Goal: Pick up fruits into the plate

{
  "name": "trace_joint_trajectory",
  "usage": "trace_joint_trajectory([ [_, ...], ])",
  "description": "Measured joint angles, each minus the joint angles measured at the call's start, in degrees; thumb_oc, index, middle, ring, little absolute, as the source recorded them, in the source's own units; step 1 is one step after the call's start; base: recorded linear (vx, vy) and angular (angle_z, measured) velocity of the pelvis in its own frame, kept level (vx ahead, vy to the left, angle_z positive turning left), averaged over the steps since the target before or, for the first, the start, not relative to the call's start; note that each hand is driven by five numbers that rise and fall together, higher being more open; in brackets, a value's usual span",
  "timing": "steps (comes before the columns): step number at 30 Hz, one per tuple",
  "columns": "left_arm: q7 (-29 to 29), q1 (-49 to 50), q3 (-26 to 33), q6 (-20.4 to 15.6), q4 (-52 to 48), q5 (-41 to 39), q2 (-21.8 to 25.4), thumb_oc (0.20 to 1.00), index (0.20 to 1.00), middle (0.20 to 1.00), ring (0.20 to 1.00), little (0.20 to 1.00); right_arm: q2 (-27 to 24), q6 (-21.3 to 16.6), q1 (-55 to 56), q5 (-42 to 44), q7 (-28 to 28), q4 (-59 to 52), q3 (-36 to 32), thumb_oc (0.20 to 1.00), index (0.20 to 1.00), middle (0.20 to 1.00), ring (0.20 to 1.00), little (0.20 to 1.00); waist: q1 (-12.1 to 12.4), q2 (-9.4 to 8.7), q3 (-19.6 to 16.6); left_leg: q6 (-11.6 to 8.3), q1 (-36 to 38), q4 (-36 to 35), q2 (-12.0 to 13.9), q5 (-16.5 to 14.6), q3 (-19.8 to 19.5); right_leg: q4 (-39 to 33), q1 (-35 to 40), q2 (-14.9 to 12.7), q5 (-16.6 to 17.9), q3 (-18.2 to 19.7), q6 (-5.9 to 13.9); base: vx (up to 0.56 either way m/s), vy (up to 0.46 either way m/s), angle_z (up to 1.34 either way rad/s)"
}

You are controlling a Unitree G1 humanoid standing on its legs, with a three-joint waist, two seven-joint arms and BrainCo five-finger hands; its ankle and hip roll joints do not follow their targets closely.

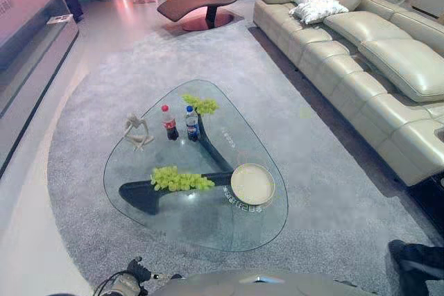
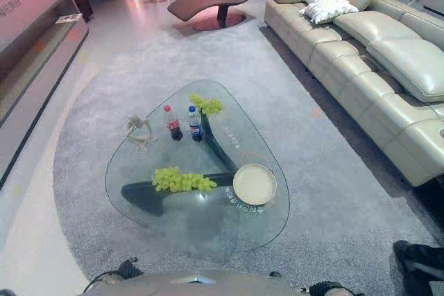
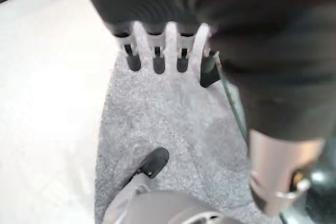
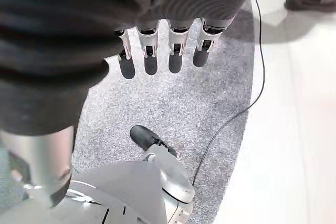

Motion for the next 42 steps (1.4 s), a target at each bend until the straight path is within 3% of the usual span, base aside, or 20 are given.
trace_joint_trajectory([
  [19, 2.7, -0.1, -0.5, -1.3, 0.0, 1.9, 0.3, 1.0, 1.0, 1.0, 1.0, 1.0, 0.0, -0.1, 0.0, 0.2, 0.0, 0.3, -0.1, 1.0, 1.0, 1.0, 1.0, 1.0, -0.1, -0.08, 0.3, -0.09, -0.2, 0.0, 0.0, -0.1, 0.5, 0.0, -0.6, 0.0, 0.0, 0.6, 0.01, 0.01, -0.009, 0.0],
  [24, 4.7, -0.5, -1.0, -5.0, -1.0, 3.3, 1.2, 1.0, 1.0, 1.0, 1.0, 1.0, -0.3, 0.0, 0.0, 0.3, 0.1, 0.3, -0.2, 1.0, 1.0, 1.0, 1.0, 1.0, -0.4, 0.28, 1.5, -0.09, -0.2, 0.0, 0.0, -0.1, 0.9, 0.0, -0.9, 0.0, 0.0, 1.2, 0.01, 0.0, 0.017, -0.04],
  [30, 7.2, -3.3, -3.4, -8.5, -7.1, 4.4, 4.1, 1.0, 1.0, 1.0, 1.0, 1.0, -2.5, 0.1, -1.9, 1.3, 0.5, 1.1, -0.2, 1.0, 1.0, 1.0, 1.0, 1.0, -1.2, 1.26, 3.1, -0.04, -1.5, 0.1, -0.1, -0.1, 1.6, 0.1, -2.5, 0.1, 0.4, 1.7, -0.01, -0.03, 0.031, -0.05],
  [42, 14.0, -14.6, -8.4, -8.4, -17.6, 14.1, 14.9, 1.0, 1.0, 1.0, 1.0, 1.0, -5.0, -0.5, -7.4, 3.8, 0.4, 1.1, 0.0, 1.0, 1.0, 1.0, 1.0, 1.0, -2.0, 2.94, 8.0, -0.2, -4.6, 0.3, -0.1, 0.5, 2.6, 0.3, -6.5, 0.4, 1.7, 3.0, -0.55, -0.08, 0.035, -0.05],
])
